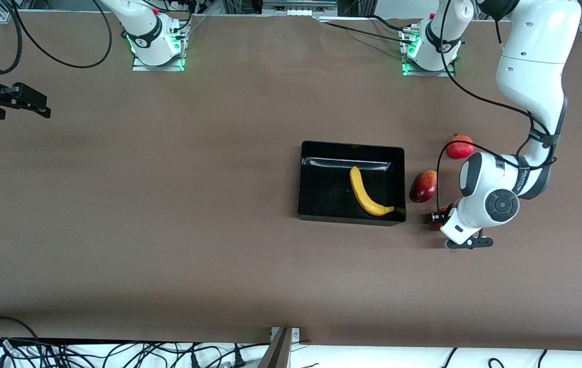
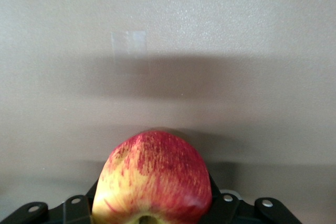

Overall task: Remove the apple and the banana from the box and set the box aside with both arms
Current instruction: 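Lower the apple onto the table and open the left gripper, then move the left gripper back into the tray and grasp the yellow banana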

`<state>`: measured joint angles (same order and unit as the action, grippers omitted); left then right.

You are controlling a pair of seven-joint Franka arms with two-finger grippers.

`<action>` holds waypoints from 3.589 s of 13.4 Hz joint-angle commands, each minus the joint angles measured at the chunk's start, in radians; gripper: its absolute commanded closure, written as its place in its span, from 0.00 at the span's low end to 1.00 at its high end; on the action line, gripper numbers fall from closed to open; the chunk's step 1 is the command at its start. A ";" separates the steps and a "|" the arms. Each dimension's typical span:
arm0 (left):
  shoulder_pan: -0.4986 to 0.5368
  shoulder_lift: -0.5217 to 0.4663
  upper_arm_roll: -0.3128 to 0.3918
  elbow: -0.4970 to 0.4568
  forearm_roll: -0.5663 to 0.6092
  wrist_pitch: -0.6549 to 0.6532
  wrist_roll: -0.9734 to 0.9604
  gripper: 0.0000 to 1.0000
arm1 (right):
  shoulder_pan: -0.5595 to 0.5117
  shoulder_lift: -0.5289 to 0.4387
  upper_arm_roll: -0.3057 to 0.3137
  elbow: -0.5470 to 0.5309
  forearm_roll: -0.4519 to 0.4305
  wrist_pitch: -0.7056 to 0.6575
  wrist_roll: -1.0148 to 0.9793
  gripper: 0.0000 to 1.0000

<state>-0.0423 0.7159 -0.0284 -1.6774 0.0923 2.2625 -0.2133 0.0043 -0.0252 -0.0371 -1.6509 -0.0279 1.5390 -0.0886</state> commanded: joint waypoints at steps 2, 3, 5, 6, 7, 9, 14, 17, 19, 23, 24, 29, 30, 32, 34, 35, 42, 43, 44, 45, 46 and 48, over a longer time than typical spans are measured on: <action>0.009 0.019 -0.004 0.004 0.030 0.046 -0.011 0.37 | 0.005 -0.002 -0.003 0.010 0.016 -0.017 0.006 0.00; 0.007 0.019 -0.004 0.005 0.030 0.042 -0.012 0.01 | 0.006 -0.002 -0.003 0.010 0.016 -0.017 0.006 0.00; 0.005 0.011 -0.002 0.007 0.030 0.031 -0.014 0.00 | 0.005 -0.001 -0.003 0.010 0.016 -0.016 0.006 0.00; 0.004 -0.002 -0.002 0.010 0.030 -0.004 -0.014 0.00 | 0.005 -0.001 -0.003 0.010 0.016 -0.016 0.006 0.00; 0.002 -0.022 -0.002 0.018 0.030 -0.042 -0.014 0.00 | 0.005 -0.001 -0.003 0.010 0.016 -0.016 0.006 0.00; -0.008 -0.067 -0.004 0.048 0.012 -0.127 -0.024 0.00 | 0.005 -0.001 -0.003 0.010 0.016 -0.016 0.006 0.00; -0.105 -0.205 -0.001 0.054 -0.112 -0.261 -0.226 0.00 | 0.005 -0.001 -0.003 0.010 0.016 -0.016 0.004 0.00; -0.189 -0.219 0.010 0.048 -0.157 -0.259 -0.430 0.00 | 0.005 -0.001 -0.003 0.010 0.016 -0.016 0.004 0.00; -0.229 -0.208 0.010 0.047 -0.166 -0.250 -0.503 0.00 | 0.005 -0.001 -0.004 0.010 0.016 -0.016 0.000 0.00; -0.303 -0.144 0.016 0.045 -0.181 -0.198 -0.655 0.00 | 0.005 -0.001 -0.004 0.010 0.016 -0.016 -0.002 0.00; -0.310 -0.124 0.016 0.036 -0.181 -0.155 -0.688 0.00 | 0.005 -0.001 -0.004 0.010 0.017 -0.016 -0.002 0.00; -0.346 -0.069 0.013 -0.019 -0.181 -0.031 -0.715 0.00 | 0.005 -0.001 -0.006 0.010 0.016 -0.016 -0.005 0.00; -0.349 -0.066 0.011 -0.033 -0.181 -0.012 -0.718 0.00 | 0.005 -0.001 -0.006 0.010 0.017 -0.016 -0.005 0.00; -0.355 -0.058 0.011 -0.047 -0.181 0.020 -0.725 0.00 | 0.005 -0.001 -0.006 0.010 0.017 -0.016 -0.005 0.00; -0.355 -0.046 0.010 -0.054 -0.181 0.049 -0.739 0.00 | 0.005 -0.001 -0.006 0.010 0.017 -0.016 -0.005 0.00; -0.355 -0.046 0.008 -0.054 -0.181 0.051 -0.741 0.00 | 0.005 -0.001 -0.006 0.010 0.017 -0.016 -0.005 0.00; -0.364 -0.046 0.002 -0.059 -0.174 0.052 -0.798 0.88 | 0.005 -0.001 -0.006 0.010 0.017 -0.016 -0.006 0.00; -0.364 -0.046 0.002 -0.059 -0.172 0.052 -0.798 1.00 | 0.005 -0.001 -0.006 0.010 0.017 -0.016 -0.005 0.00; -0.364 -0.046 0.002 -0.059 -0.169 0.052 -0.798 1.00 | 0.005 -0.001 -0.006 0.010 0.017 -0.016 -0.006 0.00; -0.364 -0.046 0.002 -0.059 -0.168 0.051 -0.795 1.00 | 0.005 -0.001 -0.006 0.010 0.017 -0.016 -0.006 0.00; -0.364 -0.049 -0.004 -0.059 -0.166 0.045 -0.795 1.00 | 0.005 -0.001 -0.006 0.010 0.017 -0.016 -0.006 0.00; -0.364 -0.056 -0.010 -0.058 -0.166 0.034 -0.791 1.00 | 0.005 -0.001 -0.006 0.010 0.017 -0.016 -0.006 0.00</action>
<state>-0.3989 0.6792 -0.0371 -1.7222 -0.0653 2.3010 -1.0017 0.0048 -0.0252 -0.0371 -1.6508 -0.0279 1.5384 -0.0887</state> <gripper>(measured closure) 0.634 0.000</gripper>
